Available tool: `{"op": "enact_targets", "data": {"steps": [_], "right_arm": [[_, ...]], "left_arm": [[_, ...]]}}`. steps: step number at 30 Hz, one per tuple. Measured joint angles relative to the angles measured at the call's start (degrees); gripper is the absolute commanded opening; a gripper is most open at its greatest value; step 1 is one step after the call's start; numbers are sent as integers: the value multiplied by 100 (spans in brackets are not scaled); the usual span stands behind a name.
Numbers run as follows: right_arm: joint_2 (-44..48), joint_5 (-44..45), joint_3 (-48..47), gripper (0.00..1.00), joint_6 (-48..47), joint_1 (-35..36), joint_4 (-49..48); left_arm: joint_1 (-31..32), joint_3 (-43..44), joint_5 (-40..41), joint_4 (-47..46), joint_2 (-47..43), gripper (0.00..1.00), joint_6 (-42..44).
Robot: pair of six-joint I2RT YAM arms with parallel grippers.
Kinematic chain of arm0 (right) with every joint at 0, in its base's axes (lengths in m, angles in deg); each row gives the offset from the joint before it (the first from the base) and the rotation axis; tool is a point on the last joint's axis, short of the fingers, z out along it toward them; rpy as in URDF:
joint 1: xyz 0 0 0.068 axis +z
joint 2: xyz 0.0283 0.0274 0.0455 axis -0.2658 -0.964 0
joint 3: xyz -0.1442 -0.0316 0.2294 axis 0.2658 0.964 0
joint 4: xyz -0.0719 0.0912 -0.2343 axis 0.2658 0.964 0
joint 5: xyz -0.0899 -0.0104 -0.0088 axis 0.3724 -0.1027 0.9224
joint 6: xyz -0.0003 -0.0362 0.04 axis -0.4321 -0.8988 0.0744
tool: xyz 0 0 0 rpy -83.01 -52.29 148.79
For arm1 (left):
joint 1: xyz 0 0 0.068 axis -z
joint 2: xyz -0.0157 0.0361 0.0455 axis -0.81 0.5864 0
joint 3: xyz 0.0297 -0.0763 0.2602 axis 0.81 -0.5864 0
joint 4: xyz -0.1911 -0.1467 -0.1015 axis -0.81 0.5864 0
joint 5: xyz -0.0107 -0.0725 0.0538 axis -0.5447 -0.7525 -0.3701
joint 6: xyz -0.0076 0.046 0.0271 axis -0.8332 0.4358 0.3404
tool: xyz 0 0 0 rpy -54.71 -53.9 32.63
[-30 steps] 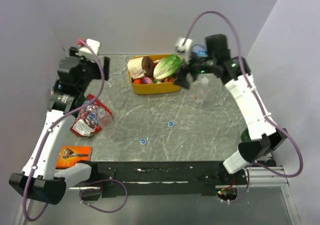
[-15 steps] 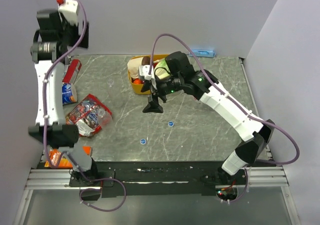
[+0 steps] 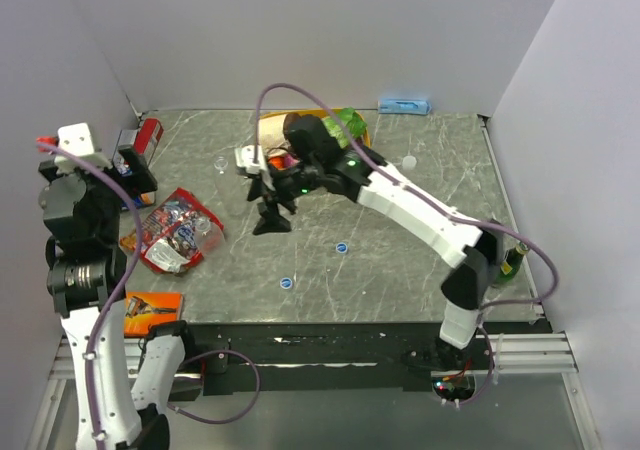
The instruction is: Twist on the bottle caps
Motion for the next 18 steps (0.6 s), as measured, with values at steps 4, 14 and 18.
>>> {"op": "enact_targets", "data": {"steps": [4, 14, 18], "right_arm": [[-848, 149, -568, 76, 446, 170, -455], [-2184, 374, -1482, 80, 1257, 535, -1213], [-2280, 352, -1488, 79, 1453, 634, -1351]], "left_arm": [[-343, -83, -15, 79, -63, 96, -452], [-376, -50, 15, 245, -31, 96, -538], [-376, 59, 13, 310, -11, 96, -507]]}}
